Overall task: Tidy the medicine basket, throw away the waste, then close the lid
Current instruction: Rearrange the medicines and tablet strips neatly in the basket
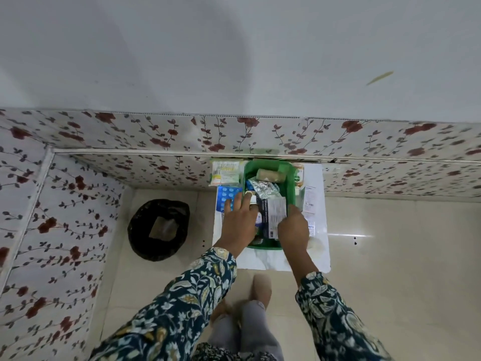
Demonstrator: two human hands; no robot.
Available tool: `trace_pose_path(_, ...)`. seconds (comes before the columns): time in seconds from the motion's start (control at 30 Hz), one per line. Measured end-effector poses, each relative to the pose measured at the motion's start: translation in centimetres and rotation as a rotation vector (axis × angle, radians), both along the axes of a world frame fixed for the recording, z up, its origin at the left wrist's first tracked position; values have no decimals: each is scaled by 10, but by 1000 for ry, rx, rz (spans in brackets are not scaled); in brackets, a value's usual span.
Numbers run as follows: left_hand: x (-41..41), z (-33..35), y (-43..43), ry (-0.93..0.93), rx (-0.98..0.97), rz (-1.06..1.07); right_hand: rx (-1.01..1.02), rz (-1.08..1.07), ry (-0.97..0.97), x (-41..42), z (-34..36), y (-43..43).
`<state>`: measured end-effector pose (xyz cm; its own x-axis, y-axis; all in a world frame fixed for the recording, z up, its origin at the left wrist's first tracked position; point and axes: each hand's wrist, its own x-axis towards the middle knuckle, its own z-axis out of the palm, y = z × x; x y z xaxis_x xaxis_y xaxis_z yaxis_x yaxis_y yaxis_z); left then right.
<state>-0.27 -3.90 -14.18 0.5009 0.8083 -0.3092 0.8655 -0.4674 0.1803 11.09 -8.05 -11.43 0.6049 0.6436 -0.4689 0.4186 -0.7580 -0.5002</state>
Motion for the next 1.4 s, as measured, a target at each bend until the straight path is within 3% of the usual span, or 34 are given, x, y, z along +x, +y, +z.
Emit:
trace_pose_path(0.1,0,1,-1,1,-17,12,26,9,0,-1,1,0)
trace_pose_path(0.23,-12,2,13,-118,50,205,150,114,36,-3,10,19)
trace_pose_path(0.37,-27,-15,42,-189,-120,515,235,263,106,-13,7,68)
trace_pose_path(0.47,-32,-34,58,-250,-319,740,271,490,72,-27,-7,111)
trace_pose_path(0.6,-35,-51,71,-287,-516,925,47,870,-75,-56,-40,155)
trace_pose_path(0.67,-37,-55,74,-386,-537,969,-120,944,-192,-70,-58,167)
trace_pose_path(0.83,-43,-67,80,-629,-630,1141,-327,936,-376,-93,-86,176)
trace_pose_path(1.0,-51,-84,86,-631,-680,1111,-228,975,-498,-93,-83,177)
trace_pose_path(1.33,-80,-25,76,-751,-613,1209,-4,1019,-488,-70,-44,170)
trace_pose_path(1.4,-88,-8,73,-802,-592,1233,102,943,-587,-66,-28,167)
